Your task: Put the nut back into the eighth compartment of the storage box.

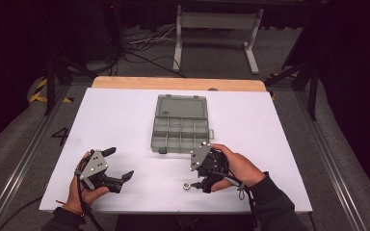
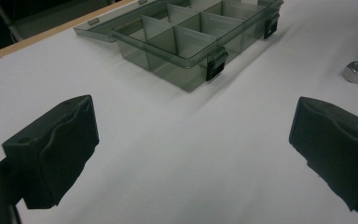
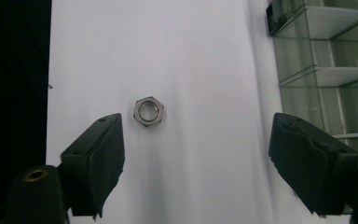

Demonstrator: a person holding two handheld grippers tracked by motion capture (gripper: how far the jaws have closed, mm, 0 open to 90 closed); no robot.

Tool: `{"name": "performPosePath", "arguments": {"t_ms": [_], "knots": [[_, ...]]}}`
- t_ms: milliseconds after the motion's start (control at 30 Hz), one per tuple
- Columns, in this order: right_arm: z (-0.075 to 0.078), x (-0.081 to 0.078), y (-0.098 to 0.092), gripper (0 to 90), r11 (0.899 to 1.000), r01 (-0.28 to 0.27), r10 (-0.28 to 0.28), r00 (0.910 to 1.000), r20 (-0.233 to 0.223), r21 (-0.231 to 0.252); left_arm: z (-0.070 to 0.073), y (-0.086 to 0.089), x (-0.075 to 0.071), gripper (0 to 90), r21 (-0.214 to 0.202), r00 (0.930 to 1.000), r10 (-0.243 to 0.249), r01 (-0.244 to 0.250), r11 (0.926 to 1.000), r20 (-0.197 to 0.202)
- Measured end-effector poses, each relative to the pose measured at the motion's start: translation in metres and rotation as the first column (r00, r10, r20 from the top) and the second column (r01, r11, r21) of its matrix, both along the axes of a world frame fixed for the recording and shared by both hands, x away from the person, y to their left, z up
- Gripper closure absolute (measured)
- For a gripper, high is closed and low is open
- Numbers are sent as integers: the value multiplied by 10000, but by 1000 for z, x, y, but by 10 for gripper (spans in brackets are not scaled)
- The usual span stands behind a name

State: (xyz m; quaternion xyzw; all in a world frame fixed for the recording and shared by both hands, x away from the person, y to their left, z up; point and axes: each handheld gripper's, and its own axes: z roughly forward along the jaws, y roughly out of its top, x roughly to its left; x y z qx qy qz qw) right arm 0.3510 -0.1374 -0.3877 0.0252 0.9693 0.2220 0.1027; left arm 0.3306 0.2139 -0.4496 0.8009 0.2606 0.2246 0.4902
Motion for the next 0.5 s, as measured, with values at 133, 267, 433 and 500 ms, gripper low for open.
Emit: {"name": "performPosePath", "arguments": {"t_ms": [133,267,433,500], "knots": [[-8,-3,8,181,9993,168,-182,9990,-406,-341,0,0,0,20,12,10000,32,-32,10000,32],[-15,-4,17,180,9981,114,-148,9983,-569,-607,1,-1,-1,20,69,10000,66,-66,10000,37],[-22,-7,24,225,9964,-29,-15,9986,-525,-844,0,-1,0,20,48,10000,45,-46,10000,26],[-24,-6,26,274,9964,6,-61,9979,-647,-844,0,-1,-1,20,36,10000,44,-44,10000,20]]}}
